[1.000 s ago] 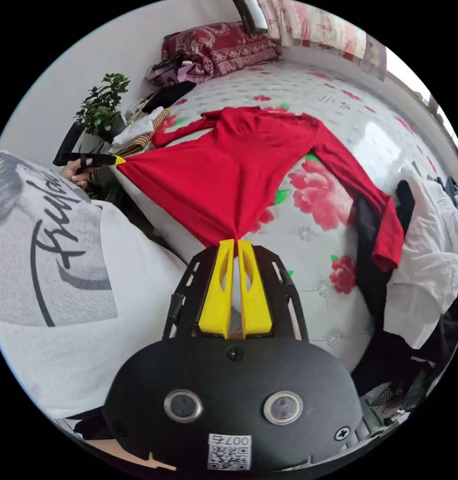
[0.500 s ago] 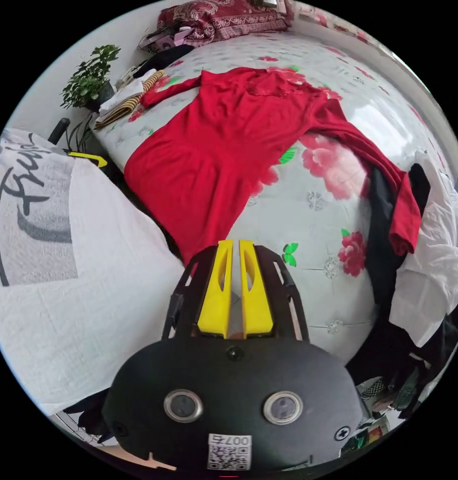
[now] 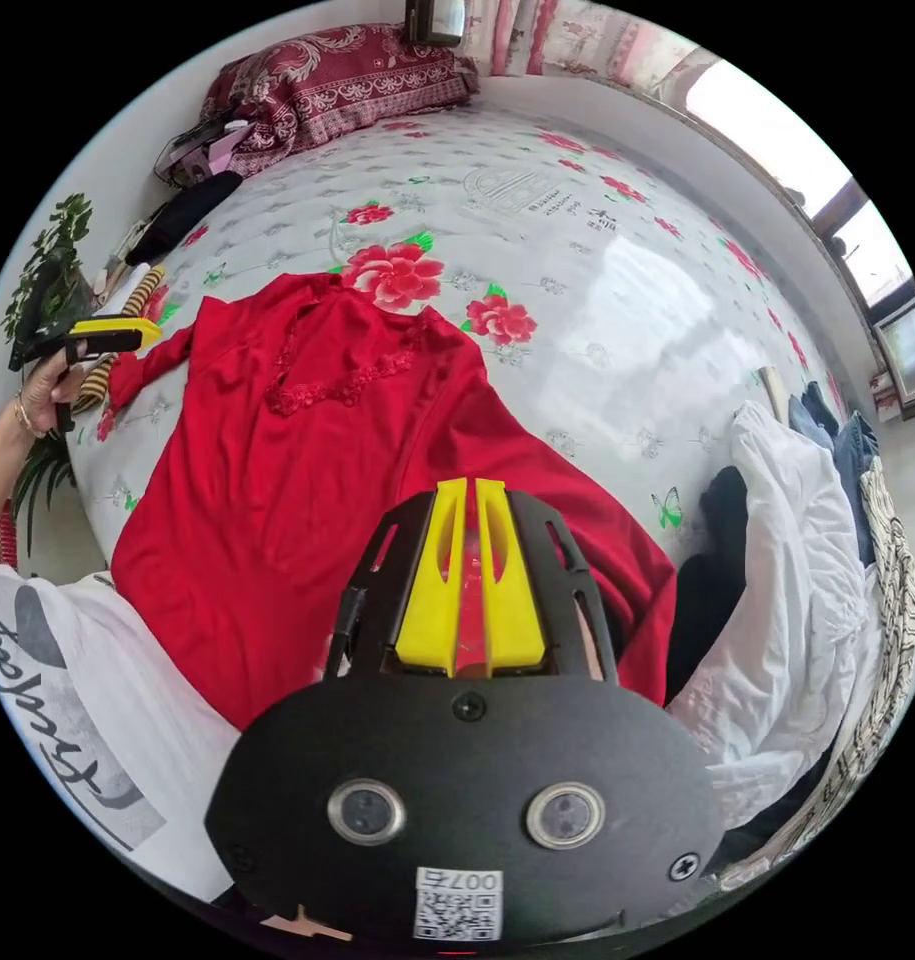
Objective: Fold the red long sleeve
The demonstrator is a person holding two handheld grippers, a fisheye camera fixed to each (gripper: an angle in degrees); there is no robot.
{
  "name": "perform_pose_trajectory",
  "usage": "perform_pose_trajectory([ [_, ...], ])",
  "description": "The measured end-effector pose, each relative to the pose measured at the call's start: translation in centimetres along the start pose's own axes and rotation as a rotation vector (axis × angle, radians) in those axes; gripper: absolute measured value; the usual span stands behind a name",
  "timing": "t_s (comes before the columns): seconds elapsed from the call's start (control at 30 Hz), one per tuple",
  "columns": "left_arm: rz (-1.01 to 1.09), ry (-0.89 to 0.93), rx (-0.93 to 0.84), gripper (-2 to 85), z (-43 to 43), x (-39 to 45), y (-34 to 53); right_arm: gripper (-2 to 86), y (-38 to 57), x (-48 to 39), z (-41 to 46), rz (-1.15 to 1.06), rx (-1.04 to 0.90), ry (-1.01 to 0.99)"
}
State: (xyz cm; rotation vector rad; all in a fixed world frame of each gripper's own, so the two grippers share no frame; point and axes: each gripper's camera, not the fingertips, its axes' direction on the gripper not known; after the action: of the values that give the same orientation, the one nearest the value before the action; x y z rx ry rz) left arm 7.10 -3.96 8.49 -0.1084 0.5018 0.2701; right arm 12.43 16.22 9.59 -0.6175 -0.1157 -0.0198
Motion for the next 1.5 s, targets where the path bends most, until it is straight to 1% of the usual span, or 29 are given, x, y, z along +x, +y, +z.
perform_pose_trajectory([
  [0.1,-0.008,-0.043,-0.050,3.9,3.2,0.0,-3.6,0.0,-2.4,1.5,3.3,0.037,-0.078,0.002],
  [0.17,-0.020,-0.072,-0.098,2.1,5.0,-0.3,-4.7,-0.1,-2.8,1.9,6.0,0.016,-0.153,-0.009],
  [0.2,-0.023,-0.115,-0.131,0.4,6.0,-0.5,-4.8,-0.1,-2.5,1.9,5.4,-0.007,-0.086,0.000],
  [0.23,0.008,-0.118,-0.108,-0.2,6.1,-0.6,-4.4,-0.2,-1.9,2.2,5.5,0.002,-0.069,0.082],
  [0.27,-0.001,-0.137,-0.098,-0.4,6.0,-0.8,-4.2,-0.2,-1.2,2.7,6.6,0.005,-0.158,0.216],
  [0.3,-0.016,-0.158,-0.085,-0.6,5.8,-1.4,-3.7,-0.2,-0.6,2.9,6.6,-0.015,-0.133,0.255],
  [0.33,-0.048,-0.194,-0.075,-0.8,5.5,-2.1,-3.3,-0.3,0.9,4.0,7.1,0.023,-0.154,0.331],
  [0.37,-0.066,-0.210,-0.069,-0.8,5.3,-2.5,-3.1,-0.3,2.4,5.3,7.1,0.062,-0.113,0.345],
  [0.4,-0.091,-0.185,-0.050,-0.9,5.1,-3.2,-2.8,-0.3,3.0,6.0,7.1,0.089,-0.106,0.335],
  [0.43,-0.116,-0.145,-0.041,-0.9,5.1,-3.8,-2.6,-0.3,3.7,7.2,6.7,0.139,-0.072,0.278],
  [0.53,-0.129,-0.095,-0.030,-0.7,4.9,-3.9,-2.4,-0.3,3.7,9.0,6.1,0.255,-0.083,0.155],
  [0.57,-0.139,-0.094,-0.025,-0.6,4.7,-3.9,-2.3,-0.2,3.6,9.1,5.6,0.243,-0.075,0.079],
  [0.6,-0.164,-0.106,-0.006,-0.2,3.9,-3.8,-2.0,-0.2,3.7,9.0,5.1,0.236,-0.062,0.052],
  [0.67,-0.175,-0.113,0.037,1.1,1.9,-3.5,-1.0,-0.2,4.8,8.3,2.4,0.258,0.058,0.106],
  [0.73,-0.186,-0.145,0.089,4.6,-1.4,-3.1,1.3,-0.2,6.1,7.4,0.2,0.267,0.150,0.149],
  [0.8,-0.192,-0.176,0.111,6.2,-3.6,-3.0,3.9,-0.2,7.7,6.6,-1.4,0.258,0.202,0.112],
  [0.83,-0.204,-0.212,0.114,7.2,-4.7,-3.0,5.8,-0.2,8.8,5.8,-2.1,0.237,0.220,0.059],
  [0.93,-0.271,-0.316,0.072,9.6,-5.7,-3.7,10.2,-0.2,11.5,3.7,-2.6,0.186,0.229,-0.068],
  [1.0,-0.321,-0.340,0.036,10.5,-5.3,-4.7,12.2,-0.3,12.8,2.3,-2.4,0.163,0.209,-0.137],
  [1.07,-0.326,-0.337,-0.026,11.0,-3.8,-5.6,13.4,-0.3,14.3,0.1,-2.1,0.116,0.197,-0.208],
  [1.1,-0.317,-0.345,-0.095,11.3,-2.4,-6.2,13.7,-0.3,14.6,-0.4,-2.1,0.097,0.192,-0.221],
  [1.17,-0.281,-0.379,-0.193,10.2,-0.2,-6.9,13.9,-0.3,15.4,-2.3,-2.1,0.028,0.162,-0.230],
  [1.2,-0.237,-0.360,-0.145,5.5,-0.6,-6.9,13.9,-0.3,15.6,-2.7,-2.3,0.010,0.160,-0.225],
  [1.23,-0.243,-0.362,-0.179,2.7,-0.8,-7.6,13.4,-0.3,16.0,-3.3,-2.7,-0.025,0.159,-0.209],
  [1.3,-0.245,-0.303,-0.220,1.3,-1.7,-8.9,12.5,-0.3,16.6,-3.8,-3.5,-0.060,0.169,-0.184],
  [1.37,-0.272,-0.163,-0.159,0.5,-4.6,-10.7,12.2,-0.3,17.5,-3.7,-4.6,-0.087,0.189,-0.166],
  [1.43,-0.405,0.153,0.050,-0.1,-10.3,-14.7,13.4,-0.3,18.3,-3.4,-5.4,-0.082,0.216,-0.174],
  [1.47,-0.439,0.250,0.122,-0.2,-11.8,-15.8,14.0,-0.3,18.8,-3.2,-5.8,-0.075,0.234,-0.194],
  [1.5,-0.495,0.448,0.267,-0.3,-14.2,-18.1,15.5,-0.3,19.0,-3.1,-6.0,-0.068,0.243,-0.207],
])
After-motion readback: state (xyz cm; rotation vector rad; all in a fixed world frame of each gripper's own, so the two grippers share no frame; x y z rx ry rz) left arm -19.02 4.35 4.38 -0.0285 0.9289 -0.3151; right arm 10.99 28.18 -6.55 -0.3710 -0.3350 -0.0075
